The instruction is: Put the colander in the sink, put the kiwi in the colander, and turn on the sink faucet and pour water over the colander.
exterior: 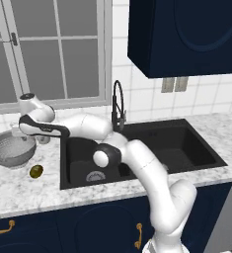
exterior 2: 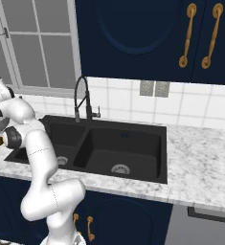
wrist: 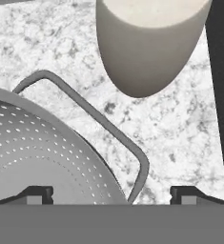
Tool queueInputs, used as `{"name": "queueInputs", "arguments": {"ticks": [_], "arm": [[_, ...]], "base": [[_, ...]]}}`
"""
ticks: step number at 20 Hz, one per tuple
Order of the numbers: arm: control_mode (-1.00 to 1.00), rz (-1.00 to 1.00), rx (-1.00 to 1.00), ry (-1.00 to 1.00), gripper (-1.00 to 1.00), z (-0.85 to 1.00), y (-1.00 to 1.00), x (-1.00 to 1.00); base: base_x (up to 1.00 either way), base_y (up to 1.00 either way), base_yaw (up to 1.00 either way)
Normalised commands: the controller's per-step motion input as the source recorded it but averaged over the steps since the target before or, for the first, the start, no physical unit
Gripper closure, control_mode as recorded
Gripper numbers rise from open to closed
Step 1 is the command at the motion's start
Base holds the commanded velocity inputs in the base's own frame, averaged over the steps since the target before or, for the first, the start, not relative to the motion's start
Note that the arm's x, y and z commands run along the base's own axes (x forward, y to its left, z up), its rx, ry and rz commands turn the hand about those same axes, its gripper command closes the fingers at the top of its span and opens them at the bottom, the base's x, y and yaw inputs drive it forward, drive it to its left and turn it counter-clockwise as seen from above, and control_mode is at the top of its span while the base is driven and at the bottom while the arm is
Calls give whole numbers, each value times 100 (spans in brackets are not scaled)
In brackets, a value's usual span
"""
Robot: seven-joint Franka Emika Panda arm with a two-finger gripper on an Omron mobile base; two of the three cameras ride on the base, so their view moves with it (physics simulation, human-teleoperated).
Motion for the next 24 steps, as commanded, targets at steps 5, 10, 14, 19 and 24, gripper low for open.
{"name": "queueInputs", "arguments": {"ticks": [5, 10, 14, 19, 24], "arm": [[-100, -1, 0, -3, 100, -24, -1, -13], [-100, -1, 0, 0, 100, -41, -7, -9], [-100, -7, 13, -7, 100, -17, -28, -21], [-100, -19, 40, -17, 100, -7, -87, -91], [-100, -16, 43, -23, 100, -33, -88, -100]], "base": [[0, 0, 0], [0, 0, 0], [0, 0, 0], [0, 0, 0], [0, 0, 0]]}}
